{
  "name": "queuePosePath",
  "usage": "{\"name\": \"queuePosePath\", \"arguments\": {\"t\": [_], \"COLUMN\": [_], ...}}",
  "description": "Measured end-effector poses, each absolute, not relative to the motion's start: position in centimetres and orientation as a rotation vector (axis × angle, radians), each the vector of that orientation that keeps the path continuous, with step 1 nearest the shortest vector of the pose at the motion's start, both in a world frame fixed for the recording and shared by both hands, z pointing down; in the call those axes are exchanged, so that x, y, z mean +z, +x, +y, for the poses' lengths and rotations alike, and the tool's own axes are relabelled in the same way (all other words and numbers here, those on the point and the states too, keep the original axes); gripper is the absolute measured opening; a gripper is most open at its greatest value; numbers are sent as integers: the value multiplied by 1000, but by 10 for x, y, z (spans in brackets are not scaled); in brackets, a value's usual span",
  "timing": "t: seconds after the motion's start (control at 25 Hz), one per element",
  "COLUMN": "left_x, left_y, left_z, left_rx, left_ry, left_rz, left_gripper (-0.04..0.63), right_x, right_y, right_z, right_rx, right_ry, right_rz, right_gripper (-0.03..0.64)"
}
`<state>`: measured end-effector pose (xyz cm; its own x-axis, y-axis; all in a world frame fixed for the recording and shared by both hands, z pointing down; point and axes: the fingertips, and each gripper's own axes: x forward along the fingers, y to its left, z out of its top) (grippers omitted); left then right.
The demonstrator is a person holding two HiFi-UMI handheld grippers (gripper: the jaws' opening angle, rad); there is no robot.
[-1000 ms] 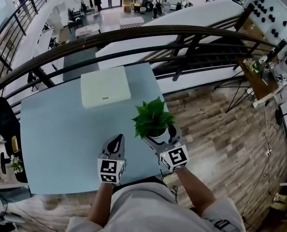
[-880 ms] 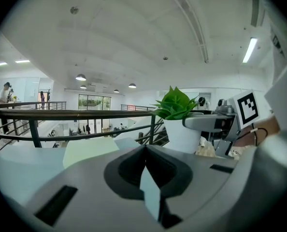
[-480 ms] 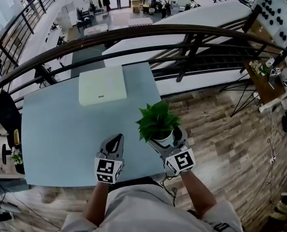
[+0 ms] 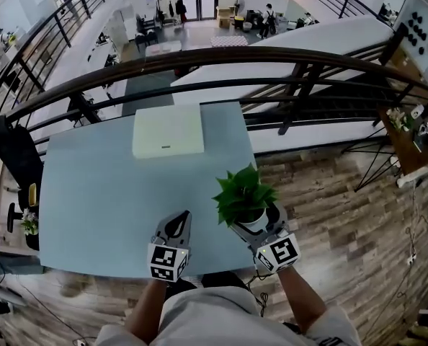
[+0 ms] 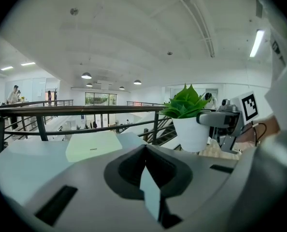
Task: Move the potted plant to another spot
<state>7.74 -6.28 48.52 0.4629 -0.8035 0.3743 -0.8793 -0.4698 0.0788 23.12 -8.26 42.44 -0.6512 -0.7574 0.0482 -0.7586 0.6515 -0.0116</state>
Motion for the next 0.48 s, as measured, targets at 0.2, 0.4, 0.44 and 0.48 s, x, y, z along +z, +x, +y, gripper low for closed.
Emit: {"name": "queuePosePath", "arguments": {"t": [0.2,0.4,0.44,0.48], "left_x": [489,491,492,493], "left_y": [43,22,19,16], "left_z": [-51,-46,-44,-43], "left_rx": [430,436,430,422], "left_ry": [2454,2405,2389,2375], "left_rz": [-1464,-1525,-1539,-1551], "left_gripper": [12,12,12,12], "right_x": [428,433,434,434], "right_y": [201,186,183,179], "right_z": [-74,-70,-67,-65], "right_rx": [5,23,29,30], "right_ry": [1246,1199,1184,1166], "right_rz": [-2840,-2871,-2878,-2886], "right_gripper": [502,502,502,502]}}
